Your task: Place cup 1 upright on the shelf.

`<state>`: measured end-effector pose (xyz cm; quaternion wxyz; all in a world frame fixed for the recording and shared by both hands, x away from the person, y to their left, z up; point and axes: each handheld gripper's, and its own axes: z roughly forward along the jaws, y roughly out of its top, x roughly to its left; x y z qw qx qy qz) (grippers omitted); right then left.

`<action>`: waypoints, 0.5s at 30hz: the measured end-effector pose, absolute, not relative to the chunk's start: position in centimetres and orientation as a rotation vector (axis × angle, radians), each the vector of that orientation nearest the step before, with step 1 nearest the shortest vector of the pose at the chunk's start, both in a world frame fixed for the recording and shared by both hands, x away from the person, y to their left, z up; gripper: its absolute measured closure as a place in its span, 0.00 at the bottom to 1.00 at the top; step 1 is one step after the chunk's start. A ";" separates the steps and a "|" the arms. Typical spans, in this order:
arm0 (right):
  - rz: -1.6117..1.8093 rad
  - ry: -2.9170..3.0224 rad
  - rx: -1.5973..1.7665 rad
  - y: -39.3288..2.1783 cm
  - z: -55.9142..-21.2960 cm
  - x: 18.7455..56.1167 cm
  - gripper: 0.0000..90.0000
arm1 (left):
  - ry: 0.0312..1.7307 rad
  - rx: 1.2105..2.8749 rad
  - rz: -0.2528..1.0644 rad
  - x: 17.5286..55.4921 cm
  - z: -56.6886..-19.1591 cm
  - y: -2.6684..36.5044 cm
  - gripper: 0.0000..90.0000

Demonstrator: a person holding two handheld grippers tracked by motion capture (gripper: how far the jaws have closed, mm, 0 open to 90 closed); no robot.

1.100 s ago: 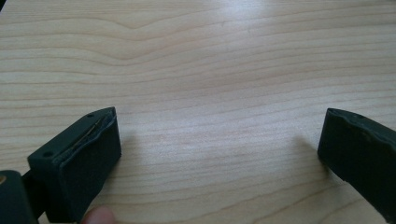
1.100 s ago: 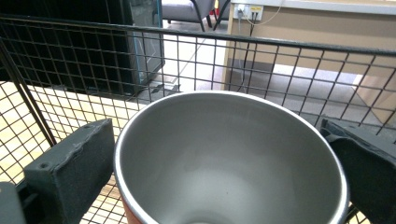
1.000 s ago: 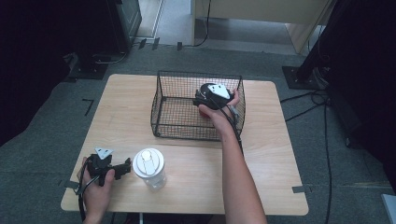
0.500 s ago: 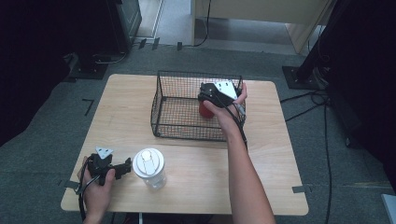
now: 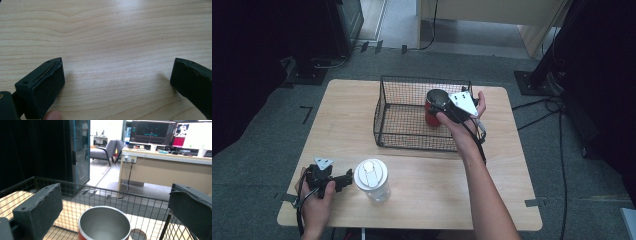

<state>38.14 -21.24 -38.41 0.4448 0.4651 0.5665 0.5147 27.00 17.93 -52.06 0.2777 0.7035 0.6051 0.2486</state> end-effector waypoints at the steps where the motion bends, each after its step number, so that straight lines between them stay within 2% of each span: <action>1: 1.269 1.411 1.149 -21.2 -38.4 37.8 0.00 | 1.625 1.887 0.668 27.0 -52.1 17.9 0.00; 15: 1.303 1.456 1.076 -20.7 -40.0 32.9 0.00 | 1.625 1.887 0.668 27.0 -52.1 17.9 0.00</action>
